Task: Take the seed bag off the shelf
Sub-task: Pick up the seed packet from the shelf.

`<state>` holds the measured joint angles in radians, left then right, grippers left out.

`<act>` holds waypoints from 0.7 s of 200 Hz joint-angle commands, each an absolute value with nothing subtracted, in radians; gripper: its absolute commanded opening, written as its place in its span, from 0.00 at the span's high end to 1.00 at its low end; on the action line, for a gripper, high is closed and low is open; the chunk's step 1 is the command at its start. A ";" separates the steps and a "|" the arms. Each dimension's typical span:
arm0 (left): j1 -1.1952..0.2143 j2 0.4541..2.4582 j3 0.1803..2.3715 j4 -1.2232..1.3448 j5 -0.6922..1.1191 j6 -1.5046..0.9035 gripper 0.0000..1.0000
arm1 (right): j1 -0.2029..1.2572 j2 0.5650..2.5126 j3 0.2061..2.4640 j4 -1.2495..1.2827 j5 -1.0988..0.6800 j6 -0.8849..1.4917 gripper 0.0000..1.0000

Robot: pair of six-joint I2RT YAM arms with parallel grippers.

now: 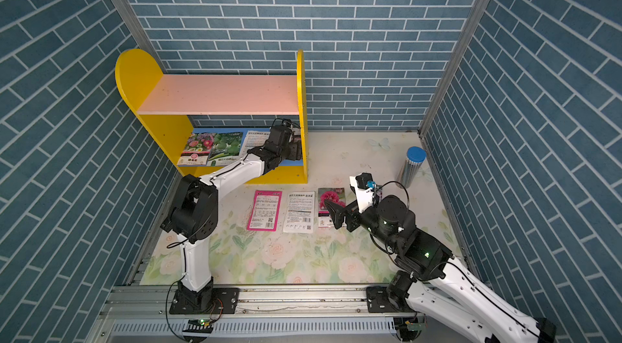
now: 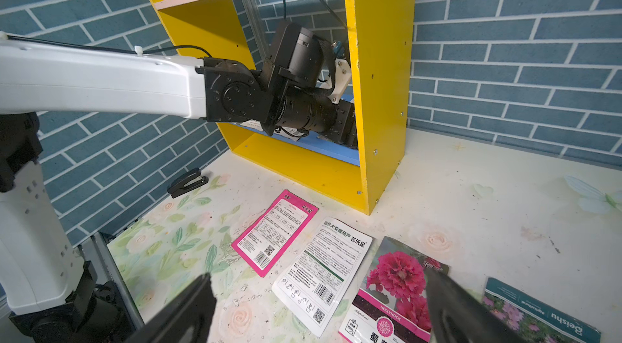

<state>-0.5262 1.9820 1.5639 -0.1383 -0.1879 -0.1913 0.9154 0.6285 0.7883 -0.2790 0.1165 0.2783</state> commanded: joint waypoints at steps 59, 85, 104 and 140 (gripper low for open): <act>-0.543 1.846 1.398 -0.247 -0.162 -0.236 0.14 | 0.914 0.606 0.762 -0.282 0.129 0.264 0.01; -0.542 1.816 1.400 -0.269 -0.193 -0.236 0.14 | 0.914 0.604 0.767 -0.282 0.129 0.264 0.01; -0.543 1.793 1.412 -0.286 -0.206 -0.239 0.14 | 0.915 0.604 0.767 -0.279 0.129 0.264 0.01; -0.543 1.701 1.416 -0.243 -0.131 -0.239 0.09 | 0.914 0.610 0.765 -0.268 0.125 0.266 0.01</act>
<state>-0.5381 1.7805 1.4139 -0.2478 -0.1757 -0.2325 0.9154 0.6140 0.7689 -0.2787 0.1173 0.2790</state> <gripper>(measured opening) 0.904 0.988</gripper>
